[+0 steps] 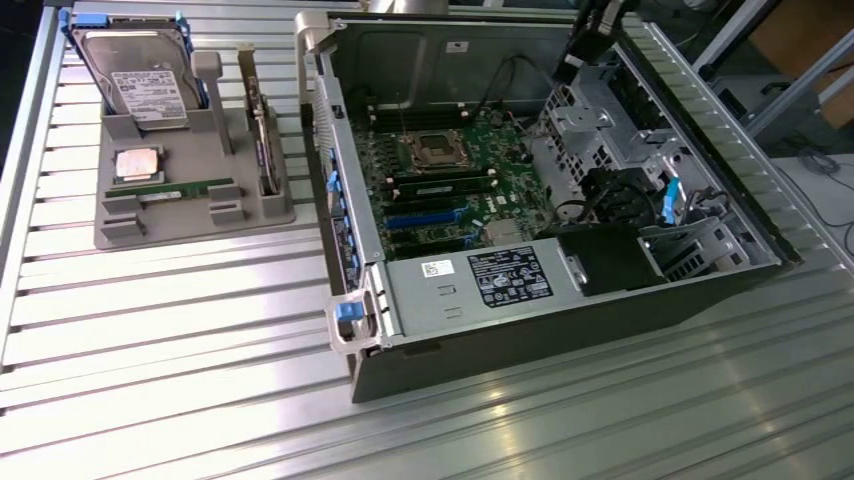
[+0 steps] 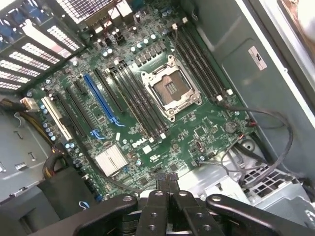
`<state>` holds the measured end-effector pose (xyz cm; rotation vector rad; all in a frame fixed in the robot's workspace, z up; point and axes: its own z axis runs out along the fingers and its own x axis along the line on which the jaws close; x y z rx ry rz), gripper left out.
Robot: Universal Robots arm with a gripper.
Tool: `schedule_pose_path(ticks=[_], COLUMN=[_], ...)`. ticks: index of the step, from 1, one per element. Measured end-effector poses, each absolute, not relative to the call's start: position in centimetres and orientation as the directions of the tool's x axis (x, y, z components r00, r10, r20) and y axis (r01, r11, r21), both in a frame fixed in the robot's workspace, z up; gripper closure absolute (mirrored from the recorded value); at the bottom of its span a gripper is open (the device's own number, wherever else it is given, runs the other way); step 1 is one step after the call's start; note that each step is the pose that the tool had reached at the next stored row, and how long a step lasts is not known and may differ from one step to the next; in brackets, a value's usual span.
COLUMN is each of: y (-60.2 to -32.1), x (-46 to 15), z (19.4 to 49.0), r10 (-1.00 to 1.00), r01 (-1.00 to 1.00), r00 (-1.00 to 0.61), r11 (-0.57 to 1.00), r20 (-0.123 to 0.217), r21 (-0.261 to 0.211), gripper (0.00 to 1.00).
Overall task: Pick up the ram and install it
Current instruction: 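Press down the ram until it locks into place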
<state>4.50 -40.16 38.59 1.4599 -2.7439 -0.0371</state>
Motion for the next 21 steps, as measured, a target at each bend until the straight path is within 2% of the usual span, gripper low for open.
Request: schedule_pose_path(ticks=[12, 18, 21], y=[-40.16, -40.16, -40.16], x=[4.49, 4.50, 4.50], z=[38.25, 38.08, 38.02], r10=[-0.641, -0.506, -0.462], r01=[-0.643, -0.508, -0.464], r00=[-0.765, -0.859, -0.884], r11=[0.766, 0.861, 0.886], r20=[0.064, 0.074, 0.067], r21=[-0.005, -0.017, -0.006], gripper=[0.89, 0.89, 0.89])
